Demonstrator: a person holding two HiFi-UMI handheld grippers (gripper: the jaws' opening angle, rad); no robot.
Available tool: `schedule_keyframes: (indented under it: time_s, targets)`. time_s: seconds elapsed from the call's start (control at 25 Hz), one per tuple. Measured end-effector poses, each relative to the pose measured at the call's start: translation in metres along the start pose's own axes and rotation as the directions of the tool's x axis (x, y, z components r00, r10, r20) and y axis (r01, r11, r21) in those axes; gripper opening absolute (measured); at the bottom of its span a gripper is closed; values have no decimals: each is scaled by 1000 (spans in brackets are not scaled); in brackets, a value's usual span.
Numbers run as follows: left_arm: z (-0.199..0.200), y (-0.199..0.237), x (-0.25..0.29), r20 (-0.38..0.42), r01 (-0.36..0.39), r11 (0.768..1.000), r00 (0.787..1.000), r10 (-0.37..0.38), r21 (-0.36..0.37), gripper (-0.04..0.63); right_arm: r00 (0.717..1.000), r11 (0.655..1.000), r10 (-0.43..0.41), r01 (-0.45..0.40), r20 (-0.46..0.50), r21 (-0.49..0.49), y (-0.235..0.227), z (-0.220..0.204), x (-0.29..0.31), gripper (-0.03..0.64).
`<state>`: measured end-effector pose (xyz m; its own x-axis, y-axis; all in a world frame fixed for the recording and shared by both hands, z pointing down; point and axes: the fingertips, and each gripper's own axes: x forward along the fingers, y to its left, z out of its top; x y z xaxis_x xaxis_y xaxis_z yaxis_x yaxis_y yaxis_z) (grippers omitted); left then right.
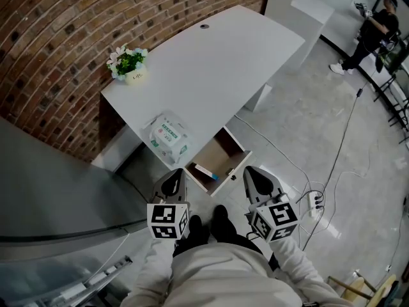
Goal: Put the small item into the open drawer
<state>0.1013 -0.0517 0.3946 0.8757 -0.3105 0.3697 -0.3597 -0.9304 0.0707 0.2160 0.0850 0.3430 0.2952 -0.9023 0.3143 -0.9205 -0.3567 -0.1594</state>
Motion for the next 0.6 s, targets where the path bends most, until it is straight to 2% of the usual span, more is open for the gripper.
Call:
schedule_keyframes:
  time_s: [0.6]
  targets:
    - [1, 1, -1, -3, -22, 1000, 1000, 22, -1, 17, 1000, 1000, 16, -16, 10, 11, -3, 3, 1, 26]
